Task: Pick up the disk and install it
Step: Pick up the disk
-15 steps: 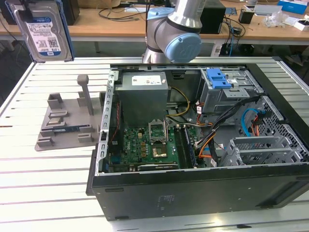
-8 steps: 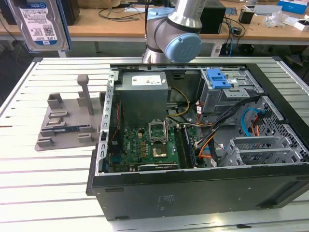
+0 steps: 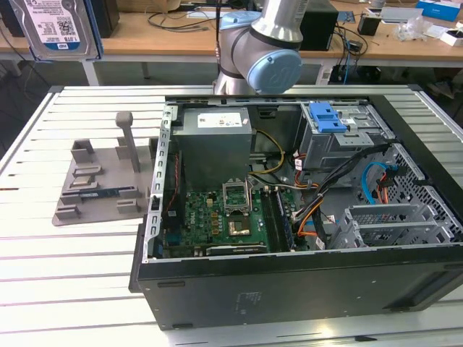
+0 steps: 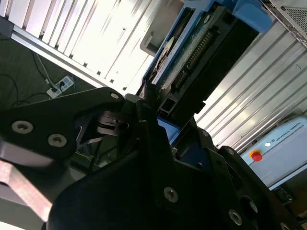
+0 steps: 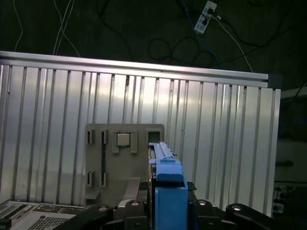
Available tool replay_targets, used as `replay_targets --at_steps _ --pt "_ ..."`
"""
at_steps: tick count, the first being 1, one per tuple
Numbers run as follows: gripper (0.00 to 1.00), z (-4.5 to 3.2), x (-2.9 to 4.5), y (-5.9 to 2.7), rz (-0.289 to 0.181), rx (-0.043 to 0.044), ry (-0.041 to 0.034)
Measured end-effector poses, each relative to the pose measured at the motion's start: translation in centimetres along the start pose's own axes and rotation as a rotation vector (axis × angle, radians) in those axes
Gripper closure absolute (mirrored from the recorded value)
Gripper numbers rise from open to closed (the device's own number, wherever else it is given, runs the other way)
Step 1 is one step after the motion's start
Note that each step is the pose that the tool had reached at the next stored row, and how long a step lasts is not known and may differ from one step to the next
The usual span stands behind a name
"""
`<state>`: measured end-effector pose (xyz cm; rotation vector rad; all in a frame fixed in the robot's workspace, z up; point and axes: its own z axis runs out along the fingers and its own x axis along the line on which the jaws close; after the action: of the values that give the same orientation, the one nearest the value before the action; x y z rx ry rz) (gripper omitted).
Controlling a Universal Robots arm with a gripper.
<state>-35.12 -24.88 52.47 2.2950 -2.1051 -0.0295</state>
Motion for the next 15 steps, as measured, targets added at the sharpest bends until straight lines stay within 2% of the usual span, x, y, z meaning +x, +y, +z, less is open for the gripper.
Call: replay_targets --at_steps 2,5,9,12,14,15 --pt "0.63 0.00 0.15 -0.03 0.000 0.0001 -0.0002" --pt "0.63 -0.02 0.58 -0.64 0.000 -0.0005 -0.0005" --pt "0.63 -0.09 1.09 -2.75 0.000 -0.0028 -0.0007" --pt "0.63 -0.16 1.42 -5.16 0.000 -0.0058 -0.0010" --pt "0.63 -0.20 1.54 -6.25 0.000 -0.0071 -0.0011" --pt "0.63 -0.22 1.65 -7.20 0.000 -0.0081 -0.0012"
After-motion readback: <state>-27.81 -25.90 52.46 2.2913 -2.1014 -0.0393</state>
